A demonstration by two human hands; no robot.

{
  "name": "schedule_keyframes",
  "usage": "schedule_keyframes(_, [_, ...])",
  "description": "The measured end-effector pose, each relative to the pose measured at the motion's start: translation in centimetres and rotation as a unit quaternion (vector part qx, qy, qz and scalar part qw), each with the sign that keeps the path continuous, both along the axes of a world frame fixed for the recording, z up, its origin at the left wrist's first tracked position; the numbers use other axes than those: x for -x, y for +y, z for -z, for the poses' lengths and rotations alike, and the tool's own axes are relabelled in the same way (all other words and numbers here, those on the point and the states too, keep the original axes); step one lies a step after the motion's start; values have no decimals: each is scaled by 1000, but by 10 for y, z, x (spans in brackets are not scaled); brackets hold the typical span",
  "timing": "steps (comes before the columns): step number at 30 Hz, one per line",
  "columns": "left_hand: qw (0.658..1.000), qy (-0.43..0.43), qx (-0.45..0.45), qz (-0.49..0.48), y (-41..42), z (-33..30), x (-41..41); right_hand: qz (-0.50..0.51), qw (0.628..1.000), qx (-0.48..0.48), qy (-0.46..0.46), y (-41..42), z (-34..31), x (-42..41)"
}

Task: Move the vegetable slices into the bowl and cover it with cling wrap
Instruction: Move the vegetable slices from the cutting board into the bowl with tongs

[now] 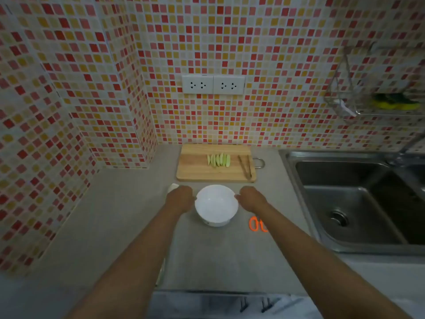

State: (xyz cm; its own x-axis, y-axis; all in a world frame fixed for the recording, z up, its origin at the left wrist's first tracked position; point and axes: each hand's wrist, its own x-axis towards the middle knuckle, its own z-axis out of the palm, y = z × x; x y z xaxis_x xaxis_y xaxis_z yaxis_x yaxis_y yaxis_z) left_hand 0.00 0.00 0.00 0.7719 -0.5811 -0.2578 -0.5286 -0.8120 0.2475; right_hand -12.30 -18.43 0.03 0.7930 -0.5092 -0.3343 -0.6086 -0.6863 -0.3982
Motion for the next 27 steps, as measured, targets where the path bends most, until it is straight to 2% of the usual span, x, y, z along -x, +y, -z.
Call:
schedule_keyframes(1, [1000, 23, -11, -9, 2, 6, 4, 11, 1000, 0, 11, 3, 6, 1])
schedule_keyframes(3, [997, 70, 24, -38, 7, 13, 15, 42, 999, -11, -5, 9, 15, 6])
schedule_keyframes(6, [984, 121, 110, -76, 7, 21, 25, 75, 995, -58, -11, 16, 25, 11])
schedule_keyframes(10, [971, 139, 159, -111, 3, 26, 28, 144, 975, -152, -70, 15, 34, 9])
schedule_keyframes(13, [964, 145, 183, -126, -4, 26, 23, 173, 963, -186, -89, 13, 34, 5])
schedule_keyframes(27, [944, 187, 234, -141, -36, 32, -32, 234, 947, -190, -109, -9, 27, -39])
